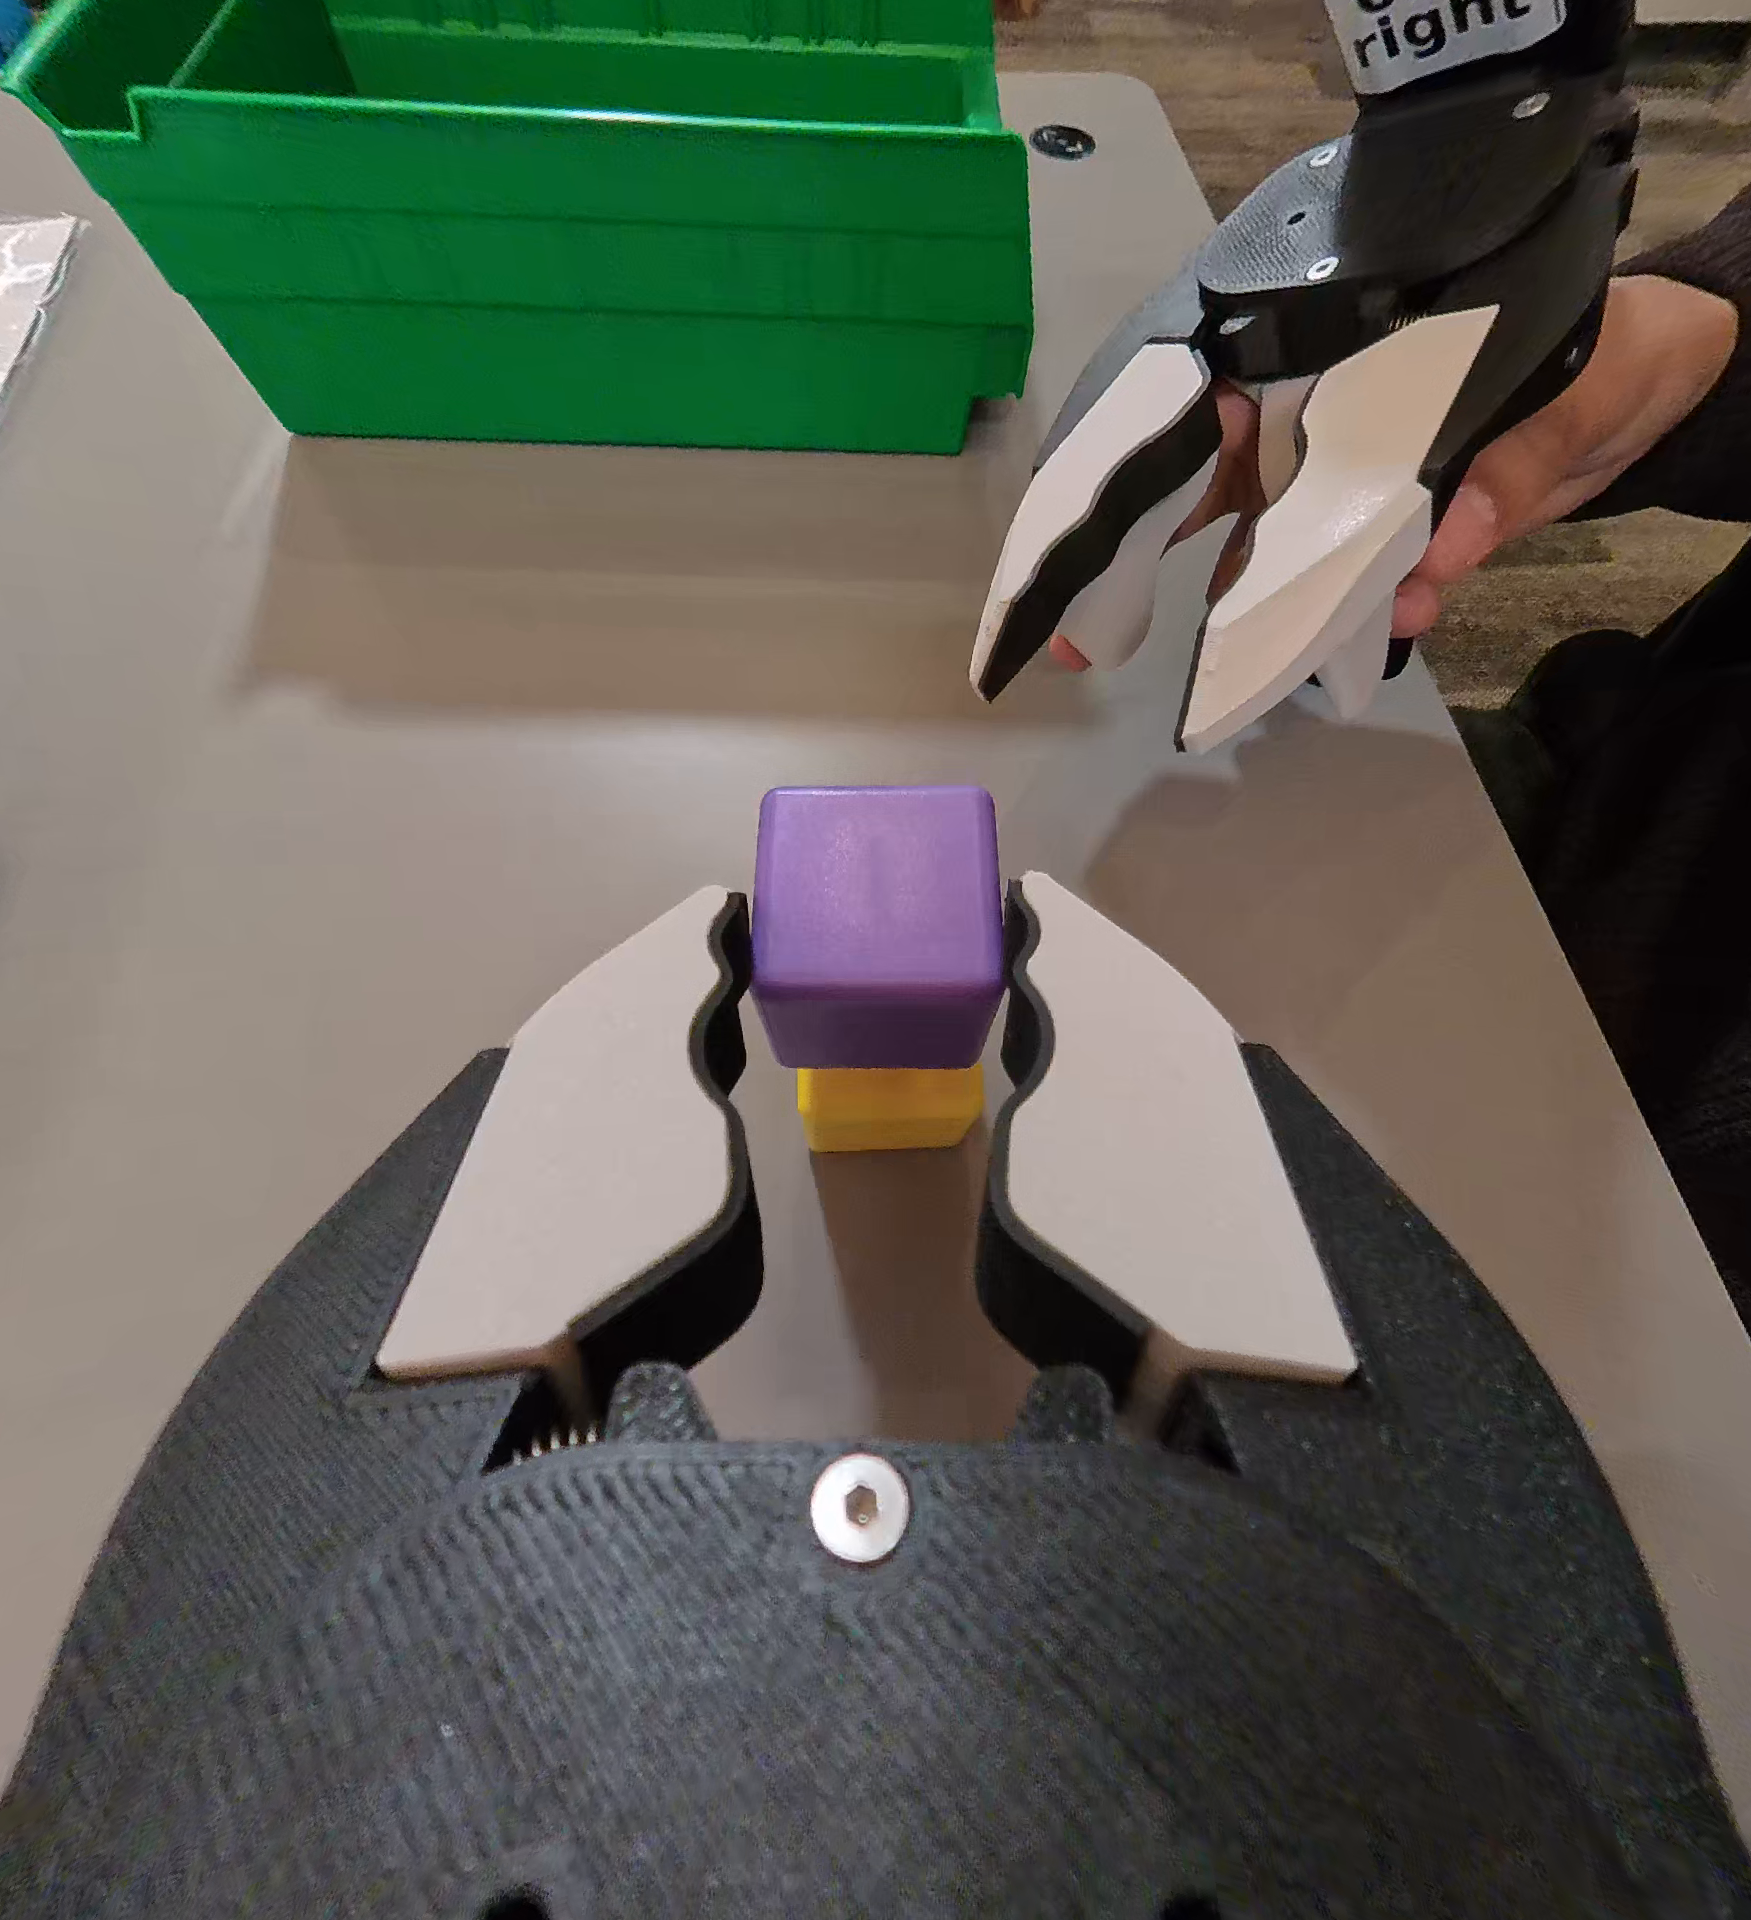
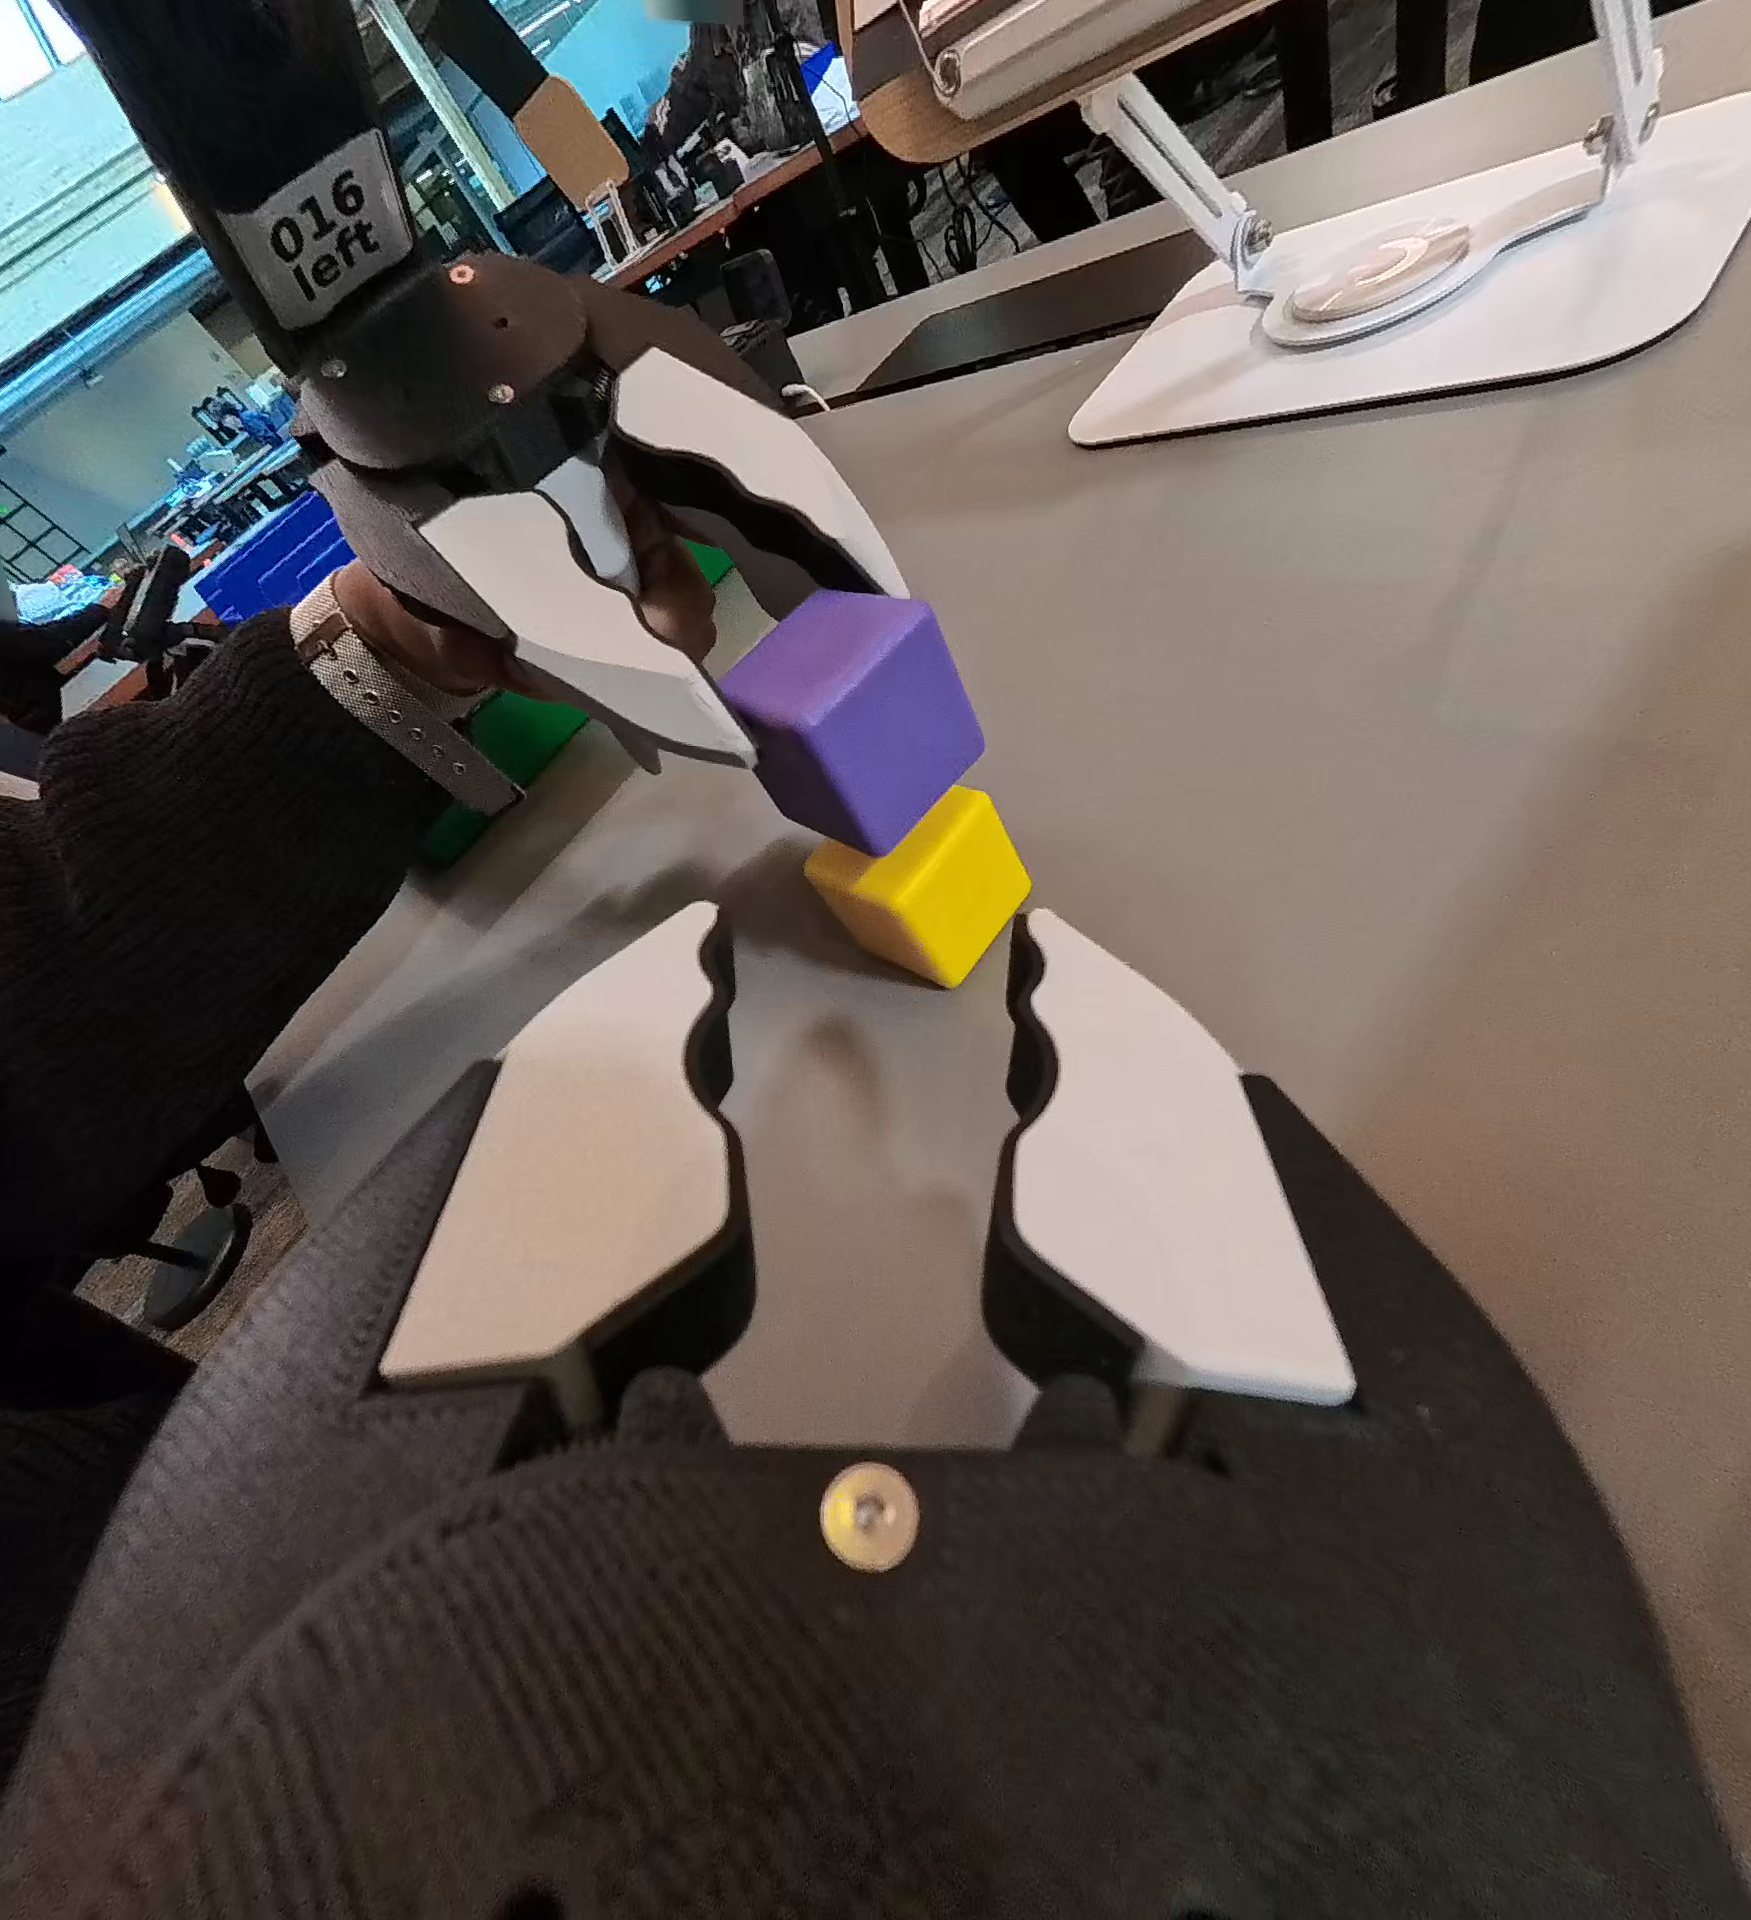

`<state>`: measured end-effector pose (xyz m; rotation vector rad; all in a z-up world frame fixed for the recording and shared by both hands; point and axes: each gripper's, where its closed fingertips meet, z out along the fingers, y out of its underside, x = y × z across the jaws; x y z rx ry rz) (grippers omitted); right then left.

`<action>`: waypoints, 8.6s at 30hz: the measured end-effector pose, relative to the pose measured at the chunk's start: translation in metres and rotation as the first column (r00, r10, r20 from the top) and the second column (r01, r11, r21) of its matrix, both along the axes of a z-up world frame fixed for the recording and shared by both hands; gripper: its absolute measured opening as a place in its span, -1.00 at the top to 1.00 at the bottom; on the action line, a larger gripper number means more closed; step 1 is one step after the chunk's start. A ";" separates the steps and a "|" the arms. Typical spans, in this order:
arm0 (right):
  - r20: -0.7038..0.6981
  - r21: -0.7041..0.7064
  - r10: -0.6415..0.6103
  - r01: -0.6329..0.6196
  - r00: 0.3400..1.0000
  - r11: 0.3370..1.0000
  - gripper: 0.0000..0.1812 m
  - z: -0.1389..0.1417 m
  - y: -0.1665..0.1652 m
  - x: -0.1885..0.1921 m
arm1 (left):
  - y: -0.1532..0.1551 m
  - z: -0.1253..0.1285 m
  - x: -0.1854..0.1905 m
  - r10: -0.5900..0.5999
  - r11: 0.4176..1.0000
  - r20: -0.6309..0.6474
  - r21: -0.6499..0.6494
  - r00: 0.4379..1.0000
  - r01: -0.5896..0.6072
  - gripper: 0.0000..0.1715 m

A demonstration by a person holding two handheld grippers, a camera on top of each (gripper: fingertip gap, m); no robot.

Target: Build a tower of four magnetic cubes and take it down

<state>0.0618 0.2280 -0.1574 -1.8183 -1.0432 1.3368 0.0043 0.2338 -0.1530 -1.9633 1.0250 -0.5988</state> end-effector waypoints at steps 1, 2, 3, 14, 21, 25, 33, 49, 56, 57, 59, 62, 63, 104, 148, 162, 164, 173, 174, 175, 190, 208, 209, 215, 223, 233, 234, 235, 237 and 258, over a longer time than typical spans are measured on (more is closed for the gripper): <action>0.000 0.001 0.000 0.000 1.000 1.000 0.43 0.000 0.000 0.000 | 0.000 -0.001 0.000 0.001 1.000 -0.002 -0.001 1.000 -0.001 0.43; 0.000 0.002 0.000 0.000 1.000 1.000 0.43 0.000 0.000 0.000 | 0.000 -0.001 -0.001 0.003 1.000 -0.003 -0.001 1.000 -0.003 0.43; 0.001 0.002 0.000 0.000 1.000 1.000 0.43 0.000 0.000 0.000 | 0.000 -0.001 -0.001 0.005 1.000 -0.003 0.000 1.000 -0.005 0.43; 0.001 -0.008 0.005 -0.005 1.000 1.000 0.44 -0.001 -0.001 0.000 | -0.003 -0.006 0.000 -0.002 1.000 -0.010 -0.016 1.000 0.002 0.43; -0.007 -0.025 0.006 -0.006 1.000 1.000 0.45 0.000 -0.001 0.000 | -0.005 -0.010 0.001 -0.007 1.000 -0.015 -0.030 1.000 0.007 0.43; -0.010 -0.031 0.006 -0.007 1.000 0.999 0.45 0.000 -0.001 0.000 | -0.006 -0.011 0.000 -0.011 0.999 -0.009 -0.030 1.000 0.011 0.43; -0.011 -0.046 0.008 -0.009 1.000 0.999 0.45 0.000 -0.001 0.000 | -0.001 -0.014 -0.002 0.011 1.000 -0.004 0.023 1.000 -0.011 0.43; -0.011 -0.067 0.012 -0.013 1.000 0.998 0.45 -0.002 -0.001 0.000 | 0.014 -0.011 -0.003 0.100 0.990 0.019 0.102 0.995 -0.101 0.36; -0.015 -0.081 0.013 -0.014 1.000 0.997 0.45 -0.001 -0.001 0.001 | 0.009 0.030 -0.010 0.109 0.987 0.187 0.094 0.976 -0.129 0.17; -0.018 -0.085 0.013 -0.015 1.000 0.996 0.45 -0.001 -0.001 0.001 | 0.008 0.046 -0.011 0.111 0.985 0.233 0.104 0.966 -0.138 0.13; -0.028 -0.099 0.013 -0.015 1.000 0.995 0.45 0.000 -0.001 0.001 | 0.001 0.100 -0.020 0.111 0.971 0.348 0.163 0.931 -0.176 0.13; -0.046 -0.130 0.011 -0.017 0.999 0.991 0.45 0.001 -0.001 0.002 | -0.010 0.195 -0.066 0.218 0.858 0.489 0.316 0.845 -0.404 0.17; -0.048 -0.140 0.011 -0.017 0.999 0.990 0.45 0.001 0.000 0.002 | -0.014 0.219 -0.093 0.320 0.776 0.507 0.345 0.800 -0.529 0.20; -0.106 -0.192 -0.030 0.009 0.994 0.981 0.53 0.009 0.017 -0.006 | -0.244 -0.049 -0.414 0.836 -0.506 -0.266 -0.033 -0.481 -0.862 0.25; -0.098 -0.156 0.001 -0.016 0.995 0.988 0.60 0.009 0.008 -0.006 | 0.023 0.063 0.001 0.028 0.998 0.143 0.058 0.989 -0.037 0.42; -0.108 -0.198 0.007 -0.028 0.994 0.980 0.59 0.008 0.003 -0.006 | 0.013 0.033 -0.003 -0.048 0.999 0.217 0.026 0.975 0.043 0.41; -0.114 -0.205 -0.001 -0.022 0.993 0.979 0.59 0.010 0.004 -0.005 | 0.014 0.027 -0.005 -0.046 0.999 0.215 0.012 0.975 0.044 0.41; -0.124 -0.220 -0.007 -0.021 0.992 0.975 0.59 0.011 0.005 -0.004 | 0.013 0.017 -0.004 -0.052 0.998 0.215 -0.008 0.975 0.055 0.41; -0.123 -0.220 -0.005 -0.022 0.992 0.975 0.59 0.011 0.004 -0.004 | 0.013 0.016 -0.004 -0.054 0.998 0.213 -0.009 0.976 0.057 0.41; -0.122 -0.221 -0.004 -0.023 0.993 0.975 0.59 0.010 0.004 -0.004 | 0.013 0.016 -0.003 -0.054 0.998 0.211 -0.009 0.976 0.057 0.41; -0.128 -0.238 -0.005 -0.025 0.992 0.971 0.60 0.010 0.004 -0.004 | 0.013 0.005 -0.004 -0.039 0.999 0.155 0.000 0.987 0.039 0.42; -0.123 -0.250 -0.004 -0.028 0.992 0.968 0.59 0.009 0.004 -0.005 | 0.008 0.006 -0.012 -0.018 1.000 0.116 -0.019 0.993 0.021 0.32; -0.123 -0.251 -0.003 -0.028 0.992 0.968 0.59 0.009 0.004 -0.005 | 0.008 0.005 -0.012 -0.018 0.999 0.113 -0.024 0.993 0.020 0.31; -0.122 -0.253 -0.002 -0.029 0.993 0.967 0.59 0.008 0.004 -0.005 | 0.008 -0.015 -0.012 -0.007 0.997 0.050 -0.076 0.999 0.011 0.31; -0.116 -0.251 0.001 -0.030 0.993 0.967 0.59 0.007 0.003 -0.005 | 0.001 -0.027 -0.012 -0.025 0.990 0.007 -0.137 1.000 0.026 0.35; -0.112 -0.255 0.006 -0.035 0.994 0.966 0.59 0.006 0.002 -0.006 | 0.008 -0.017 -0.014 0.011 0.997 0.014 -0.074 1.000 -0.010 0.30; -0.112 -0.254 0.006 -0.035 0.994 0.966 0.59 0.006 0.002 -0.006 | 0.008 -0.017 -0.014 0.010 0.997 0.016 -0.072 1.000 -0.009 0.30; -0.111 -0.254 0.006 -0.035 0.994 0.967 0.59 0.006 0.002 -0.006 | 0.007 -0.017 -0.014 0.009 0.997 0.017 -0.072 1.000 -0.008 0.31; -0.109 -0.251 0.005 -0.033 0.994 0.967 0.59 0.006 0.002 -0.006 | 0.004 -0.018 -0.013 -0.011 0.996 0.017 -0.088 1.000 0.013 0.36; -0.075 0.227 -0.056 0.072 0.996 0.971 1.00 0.015 0.021 -0.042 | 0.003 -0.032 0.001 -0.021 0.995 0.011 -0.100 1.000 0.022 0.41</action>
